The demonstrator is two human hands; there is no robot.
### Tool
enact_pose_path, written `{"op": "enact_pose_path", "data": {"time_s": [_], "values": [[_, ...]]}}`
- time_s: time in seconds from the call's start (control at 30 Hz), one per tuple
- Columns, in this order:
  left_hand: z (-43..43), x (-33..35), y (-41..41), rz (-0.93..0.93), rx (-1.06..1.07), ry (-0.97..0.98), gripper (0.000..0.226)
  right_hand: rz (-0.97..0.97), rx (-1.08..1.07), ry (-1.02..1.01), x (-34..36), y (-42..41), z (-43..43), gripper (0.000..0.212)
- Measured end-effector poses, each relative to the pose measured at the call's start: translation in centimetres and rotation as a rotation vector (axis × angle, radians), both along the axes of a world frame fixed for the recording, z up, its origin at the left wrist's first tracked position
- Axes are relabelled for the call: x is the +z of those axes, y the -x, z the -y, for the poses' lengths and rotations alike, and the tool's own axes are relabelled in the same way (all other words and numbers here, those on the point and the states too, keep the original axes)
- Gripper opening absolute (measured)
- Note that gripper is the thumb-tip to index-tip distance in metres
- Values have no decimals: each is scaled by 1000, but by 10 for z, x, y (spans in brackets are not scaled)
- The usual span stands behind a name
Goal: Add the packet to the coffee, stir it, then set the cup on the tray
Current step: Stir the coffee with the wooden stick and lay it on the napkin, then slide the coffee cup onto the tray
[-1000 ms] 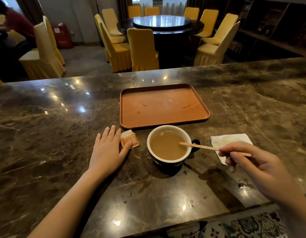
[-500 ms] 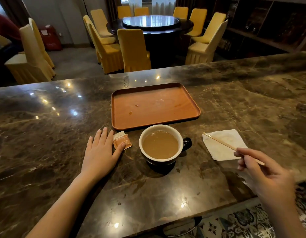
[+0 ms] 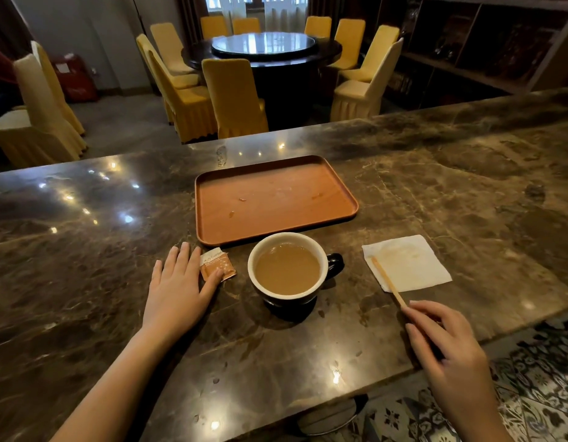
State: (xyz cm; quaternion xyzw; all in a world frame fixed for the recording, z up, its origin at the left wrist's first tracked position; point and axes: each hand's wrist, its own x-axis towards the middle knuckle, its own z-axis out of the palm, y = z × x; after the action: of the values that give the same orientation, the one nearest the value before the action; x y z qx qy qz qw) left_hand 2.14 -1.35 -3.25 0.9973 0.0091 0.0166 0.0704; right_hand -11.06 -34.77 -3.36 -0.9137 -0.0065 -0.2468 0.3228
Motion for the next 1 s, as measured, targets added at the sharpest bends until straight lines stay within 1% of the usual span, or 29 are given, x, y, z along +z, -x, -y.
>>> {"op": "enact_pose_path", "data": {"time_s": [0.17, 0.23, 0.37, 0.57, 0.63, 0.77, 0.87, 0.93, 1.0], "values": [[-1, 0, 0, 3, -5, 4, 71, -31, -22, 88, -1, -2, 1, 32], [-1, 0, 0, -2, -2, 4, 71, -41, -38, 92, -1, -2, 1, 28], [-1, -1, -1, -5, -8, 0, 72, -31, -53, 98, -1, -2, -1, 29], [-1, 0, -2, -13, -7, 1, 72, -23, -110, 99, -1, -9, -4, 17], [-1, 0, -2, -17, -6, 6, 72, -29, -111, 100, 4, -11, -5, 17], [0, 0, -1, -15, -9, 8, 72, -27, 2, 5, 24, -21, -17, 18], [0, 1, 0, -18, -12, 10, 71, -46, 140, -97, 45, -40, -33, 27], [-1, 1, 0, -13, -13, 16, 71, -135, 203, -140, 54, -57, -44, 33], [-1, 1, 1, -7, -14, 18, 71, -268, 241, -124, 58, -74, -52, 36]]}}
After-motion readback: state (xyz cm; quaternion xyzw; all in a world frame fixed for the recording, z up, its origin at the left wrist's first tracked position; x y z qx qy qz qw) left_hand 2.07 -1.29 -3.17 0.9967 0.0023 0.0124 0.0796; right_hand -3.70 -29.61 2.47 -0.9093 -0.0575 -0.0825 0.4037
